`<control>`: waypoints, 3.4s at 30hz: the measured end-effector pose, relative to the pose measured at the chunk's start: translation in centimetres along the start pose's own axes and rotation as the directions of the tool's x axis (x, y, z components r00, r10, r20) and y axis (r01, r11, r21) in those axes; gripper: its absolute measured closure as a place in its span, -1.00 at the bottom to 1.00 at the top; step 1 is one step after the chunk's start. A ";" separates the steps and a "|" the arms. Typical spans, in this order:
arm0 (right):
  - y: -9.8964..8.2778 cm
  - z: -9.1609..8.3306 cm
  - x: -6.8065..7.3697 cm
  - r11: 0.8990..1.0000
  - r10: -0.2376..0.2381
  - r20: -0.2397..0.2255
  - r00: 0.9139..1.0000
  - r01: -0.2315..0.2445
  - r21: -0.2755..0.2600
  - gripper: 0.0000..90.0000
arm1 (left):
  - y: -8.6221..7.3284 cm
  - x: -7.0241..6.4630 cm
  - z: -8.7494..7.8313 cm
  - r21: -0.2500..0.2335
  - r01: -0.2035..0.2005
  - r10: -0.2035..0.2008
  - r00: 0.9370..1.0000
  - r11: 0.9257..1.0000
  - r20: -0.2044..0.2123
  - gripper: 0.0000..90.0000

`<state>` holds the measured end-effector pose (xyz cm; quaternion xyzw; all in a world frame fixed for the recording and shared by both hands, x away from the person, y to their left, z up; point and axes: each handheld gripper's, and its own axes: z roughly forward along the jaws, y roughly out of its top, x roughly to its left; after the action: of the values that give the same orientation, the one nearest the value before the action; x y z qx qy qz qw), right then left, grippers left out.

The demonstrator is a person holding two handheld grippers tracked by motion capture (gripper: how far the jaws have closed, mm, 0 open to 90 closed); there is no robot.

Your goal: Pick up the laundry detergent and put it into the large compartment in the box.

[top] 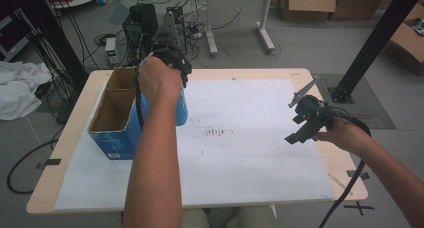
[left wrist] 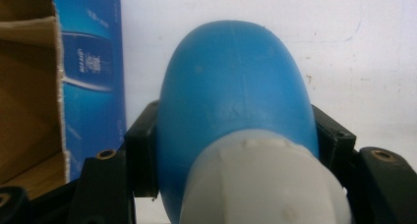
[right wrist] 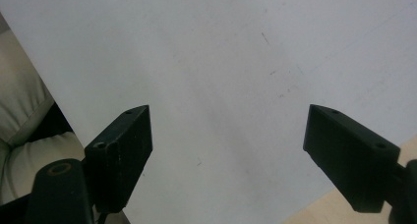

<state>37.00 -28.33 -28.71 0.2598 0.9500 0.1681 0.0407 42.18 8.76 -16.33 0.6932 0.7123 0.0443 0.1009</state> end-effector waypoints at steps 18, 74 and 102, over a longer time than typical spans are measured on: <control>0.5 -0.2 0.2 1.000 -0.005 0.003 1.000 0.005 0.001 -0.58 | -0.2 3.6 -5.5 -0.024 0.014 -0.014 1.000 1.000 0.005 -0.16; 1.8 0.4 0.3 1.000 0.008 0.008 1.000 -0.008 0.021 -0.58 | -1.3 13.2 -6.5 -0.068 -0.059 0.052 0.993 0.996 -0.107 -0.16; 2.0 1.2 0.1 0.999 0.025 0.007 1.000 -0.026 0.046 -0.58 | -1.7 16.0 3.2 -0.017 -0.097 0.095 0.991 0.995 -0.094 -0.16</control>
<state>38.03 -26.30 -29.20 0.2733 0.9501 0.1459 0.0357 40.83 24.36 -21.10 0.7228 0.6815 0.0890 0.0725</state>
